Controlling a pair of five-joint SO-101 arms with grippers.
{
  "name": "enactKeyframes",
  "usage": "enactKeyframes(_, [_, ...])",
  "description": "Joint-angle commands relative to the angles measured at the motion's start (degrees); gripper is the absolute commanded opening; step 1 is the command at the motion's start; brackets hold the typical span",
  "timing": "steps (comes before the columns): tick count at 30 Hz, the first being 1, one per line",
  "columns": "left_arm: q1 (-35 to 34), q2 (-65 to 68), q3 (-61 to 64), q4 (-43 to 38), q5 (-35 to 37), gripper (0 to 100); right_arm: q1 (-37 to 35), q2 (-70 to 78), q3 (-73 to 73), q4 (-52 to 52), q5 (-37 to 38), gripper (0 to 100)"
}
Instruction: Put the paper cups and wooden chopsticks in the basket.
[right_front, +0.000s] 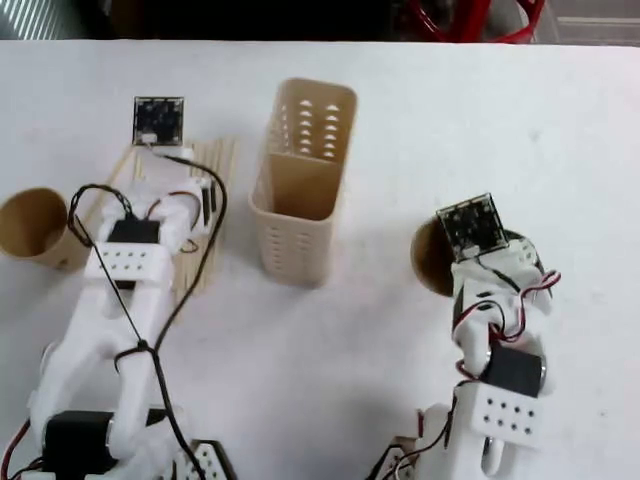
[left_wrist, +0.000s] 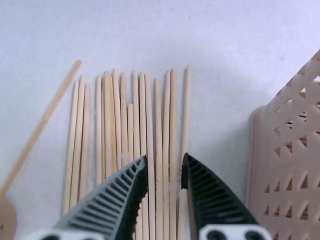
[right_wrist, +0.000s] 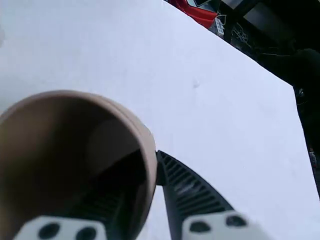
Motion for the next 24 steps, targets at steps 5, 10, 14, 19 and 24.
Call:
enactKeyframes(5, [0.48, -1.36, -0.35, -0.79, -0.7, 13, -1.19, 1.89, -17.58, 9.63, -6.15, 1.6])
enactKeyframes(10, [0.48, -1.36, -0.35, -0.79, -0.7, 13, -6.46, 10.51, -30.59, 10.15, -13.01, 1.6])
enactKeyframes(14, [0.48, -1.36, -0.35, -0.97, -0.7, 13, -10.86, 19.38, -44.48, 10.86, -17.76, 1.6])
enactKeyframes(19, [0.48, -1.36, -0.35, -1.23, -0.7, 13, -18.59, 32.22, -61.36, 9.98, -20.57, 1.6])
enactKeyframes(24, [0.48, -1.45, -0.35, -1.23, -0.7, 13, -24.13, 45.93, -74.29, 10.07, -24.53, 1.6])
